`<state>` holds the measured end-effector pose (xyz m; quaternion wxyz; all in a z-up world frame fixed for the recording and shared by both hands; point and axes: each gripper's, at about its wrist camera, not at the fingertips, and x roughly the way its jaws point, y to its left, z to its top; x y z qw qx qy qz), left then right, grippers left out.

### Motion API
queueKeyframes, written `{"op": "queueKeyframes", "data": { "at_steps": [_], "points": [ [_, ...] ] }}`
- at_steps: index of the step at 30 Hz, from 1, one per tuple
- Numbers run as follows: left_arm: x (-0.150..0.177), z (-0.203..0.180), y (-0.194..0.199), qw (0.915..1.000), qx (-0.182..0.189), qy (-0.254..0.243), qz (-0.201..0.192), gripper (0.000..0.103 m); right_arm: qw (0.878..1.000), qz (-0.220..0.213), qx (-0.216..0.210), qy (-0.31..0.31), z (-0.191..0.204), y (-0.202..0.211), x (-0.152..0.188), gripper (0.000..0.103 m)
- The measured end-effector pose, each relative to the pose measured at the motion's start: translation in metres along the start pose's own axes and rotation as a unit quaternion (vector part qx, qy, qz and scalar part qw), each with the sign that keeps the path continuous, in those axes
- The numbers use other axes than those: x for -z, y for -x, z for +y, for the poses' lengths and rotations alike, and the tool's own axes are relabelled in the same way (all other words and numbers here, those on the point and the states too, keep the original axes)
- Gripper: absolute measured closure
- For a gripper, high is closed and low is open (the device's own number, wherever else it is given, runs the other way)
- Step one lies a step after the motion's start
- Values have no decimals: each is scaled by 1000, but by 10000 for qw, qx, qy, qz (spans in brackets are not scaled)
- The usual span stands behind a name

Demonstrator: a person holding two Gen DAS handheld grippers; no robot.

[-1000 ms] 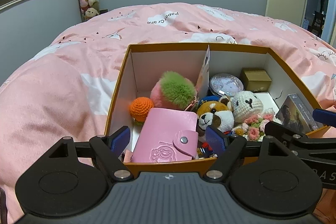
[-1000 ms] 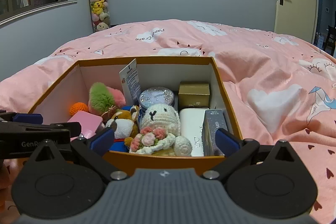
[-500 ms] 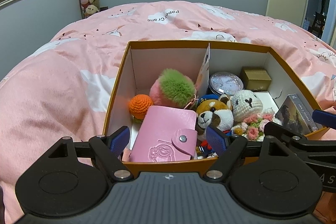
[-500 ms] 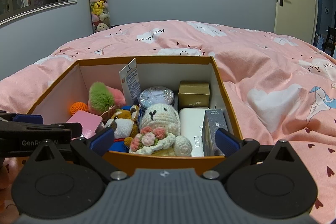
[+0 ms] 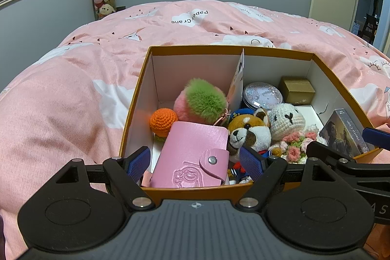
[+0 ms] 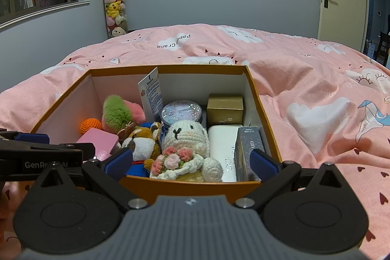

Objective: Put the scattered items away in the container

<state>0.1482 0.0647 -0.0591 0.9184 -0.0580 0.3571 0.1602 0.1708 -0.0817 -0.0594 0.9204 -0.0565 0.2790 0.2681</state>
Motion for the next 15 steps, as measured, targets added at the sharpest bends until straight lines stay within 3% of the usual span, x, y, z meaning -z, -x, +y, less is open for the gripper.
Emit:
{"op": "queueKeyframes", "data": {
  "at_steps": [15],
  "points": [
    [0, 0, 0, 10000, -23, 5, 3, 8, 10000, -6, 4, 0, 0, 0, 0, 0]
  ]
}}
